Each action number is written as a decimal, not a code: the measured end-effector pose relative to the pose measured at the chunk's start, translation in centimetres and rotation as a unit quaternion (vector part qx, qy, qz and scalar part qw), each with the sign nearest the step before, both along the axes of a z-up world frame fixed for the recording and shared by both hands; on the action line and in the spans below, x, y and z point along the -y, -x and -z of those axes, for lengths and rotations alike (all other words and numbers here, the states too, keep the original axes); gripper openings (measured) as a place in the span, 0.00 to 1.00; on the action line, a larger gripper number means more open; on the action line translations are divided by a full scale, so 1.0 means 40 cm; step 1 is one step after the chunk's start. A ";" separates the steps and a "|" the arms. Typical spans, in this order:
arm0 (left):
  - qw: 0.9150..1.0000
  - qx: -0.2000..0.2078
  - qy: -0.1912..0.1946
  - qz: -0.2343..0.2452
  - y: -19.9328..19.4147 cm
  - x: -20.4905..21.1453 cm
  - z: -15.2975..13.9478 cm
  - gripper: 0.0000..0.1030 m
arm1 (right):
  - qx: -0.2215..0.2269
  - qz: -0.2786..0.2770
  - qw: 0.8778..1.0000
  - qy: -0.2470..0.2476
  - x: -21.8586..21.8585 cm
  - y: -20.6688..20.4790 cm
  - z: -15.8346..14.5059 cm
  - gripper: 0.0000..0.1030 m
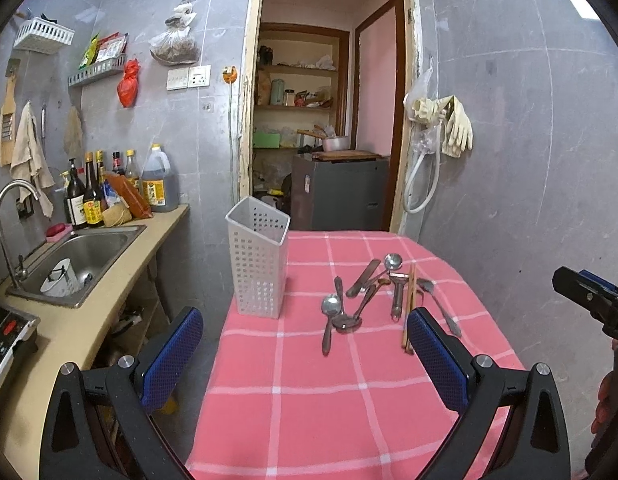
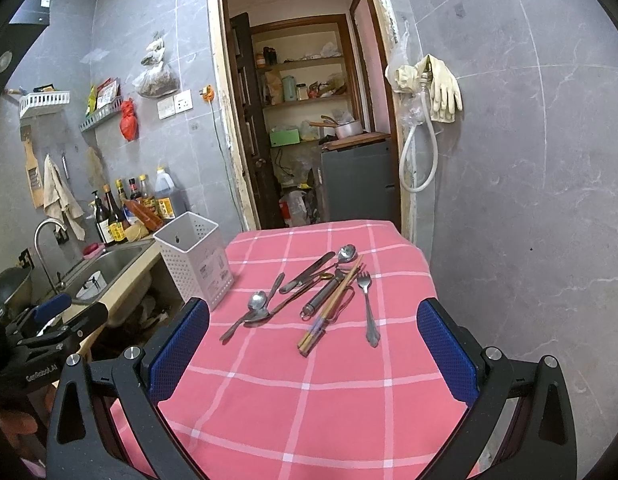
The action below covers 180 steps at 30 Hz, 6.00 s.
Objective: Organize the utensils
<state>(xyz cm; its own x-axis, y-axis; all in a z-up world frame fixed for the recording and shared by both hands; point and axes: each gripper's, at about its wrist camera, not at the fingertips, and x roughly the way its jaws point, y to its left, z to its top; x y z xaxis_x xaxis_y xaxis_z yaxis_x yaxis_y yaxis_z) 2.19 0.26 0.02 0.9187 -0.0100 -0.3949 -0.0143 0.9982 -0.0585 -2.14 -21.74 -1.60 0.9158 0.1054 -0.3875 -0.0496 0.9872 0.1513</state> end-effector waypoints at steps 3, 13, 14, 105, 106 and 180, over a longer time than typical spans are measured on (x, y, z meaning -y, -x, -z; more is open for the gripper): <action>1.000 0.015 -0.007 0.007 -0.025 0.005 -0.013 1.00 | 0.006 0.007 1.000 0.006 0.006 -0.004 -0.013 0.99; 0.998 0.055 -0.003 0.032 -0.123 0.045 -0.052 1.00 | 0.038 0.017 0.999 0.020 0.038 -0.049 -0.095 0.99; 0.998 0.056 -0.003 0.035 -0.132 0.050 -0.051 1.00 | 0.039 0.014 0.999 0.018 0.042 -0.059 -0.102 0.99; 0.969 -0.113 0.105 0.192 -0.648 0.034 -0.060 0.17 | -0.093 -0.157 0.953 -0.242 0.049 -0.648 0.139 0.03; 0.972 -0.103 0.100 0.188 -0.647 0.014 -0.089 0.17 | -0.083 -0.173 0.949 -0.249 0.030 -0.668 0.117 0.03; 0.998 0.037 0.033 0.031 -0.533 -0.076 -0.086 1.00 | 0.049 -0.056 0.997 -0.027 -0.073 -0.615 -0.059 0.99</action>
